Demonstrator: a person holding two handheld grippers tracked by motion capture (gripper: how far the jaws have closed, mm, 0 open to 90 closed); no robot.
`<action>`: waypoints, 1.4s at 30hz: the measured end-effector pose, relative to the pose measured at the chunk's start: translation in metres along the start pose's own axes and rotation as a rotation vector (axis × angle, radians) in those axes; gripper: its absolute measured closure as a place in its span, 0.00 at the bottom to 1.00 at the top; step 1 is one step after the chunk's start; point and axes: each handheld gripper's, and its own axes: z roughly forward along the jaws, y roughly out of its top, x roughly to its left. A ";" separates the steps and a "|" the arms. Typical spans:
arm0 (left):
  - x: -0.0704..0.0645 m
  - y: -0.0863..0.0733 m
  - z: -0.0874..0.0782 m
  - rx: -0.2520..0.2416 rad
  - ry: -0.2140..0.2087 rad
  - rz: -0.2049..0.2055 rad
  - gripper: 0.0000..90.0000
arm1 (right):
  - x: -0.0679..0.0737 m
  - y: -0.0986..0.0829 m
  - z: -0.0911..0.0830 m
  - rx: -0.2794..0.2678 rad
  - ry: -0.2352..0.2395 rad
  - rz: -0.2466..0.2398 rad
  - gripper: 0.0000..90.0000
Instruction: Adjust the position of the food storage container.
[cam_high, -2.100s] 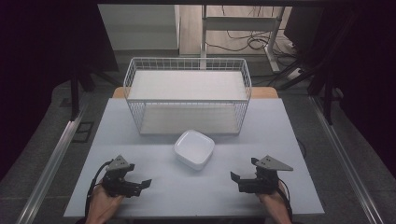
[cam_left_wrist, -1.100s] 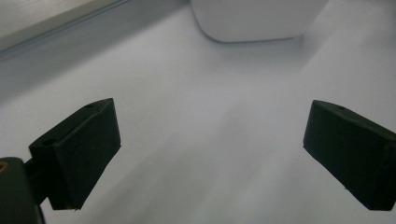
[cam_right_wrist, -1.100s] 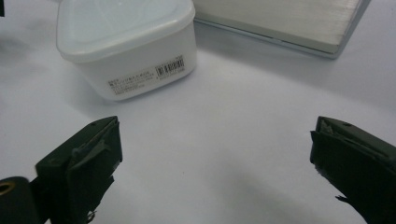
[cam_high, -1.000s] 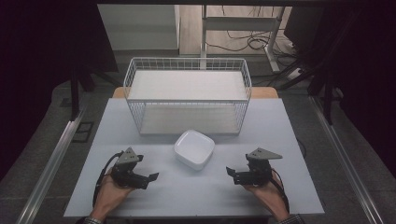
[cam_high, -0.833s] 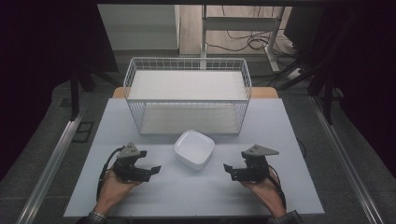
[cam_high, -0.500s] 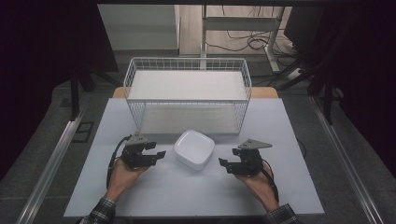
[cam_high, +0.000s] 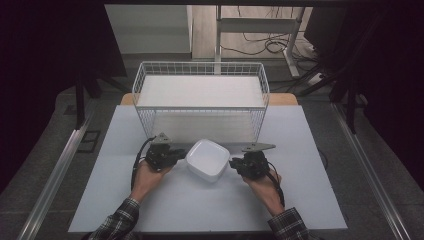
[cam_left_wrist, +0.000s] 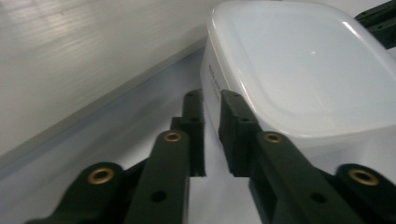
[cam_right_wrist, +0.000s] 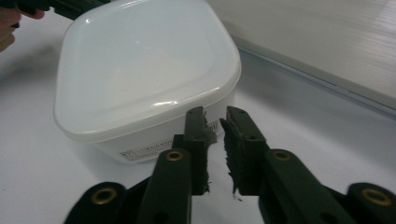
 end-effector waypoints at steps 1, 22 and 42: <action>0.000 0.000 0.002 0.004 -0.003 -0.001 0.94 | 0.000 0.000 0.001 0.004 0.003 0.002 0.91; -0.031 -0.018 -0.013 0.076 -0.073 0.006 1.00 | 0.003 0.000 0.010 0.042 0.024 -0.023 0.99; -0.026 -0.035 -0.043 -0.054 0.025 0.000 0.37 | 0.004 -0.013 -0.018 -0.014 -0.028 -0.098 0.71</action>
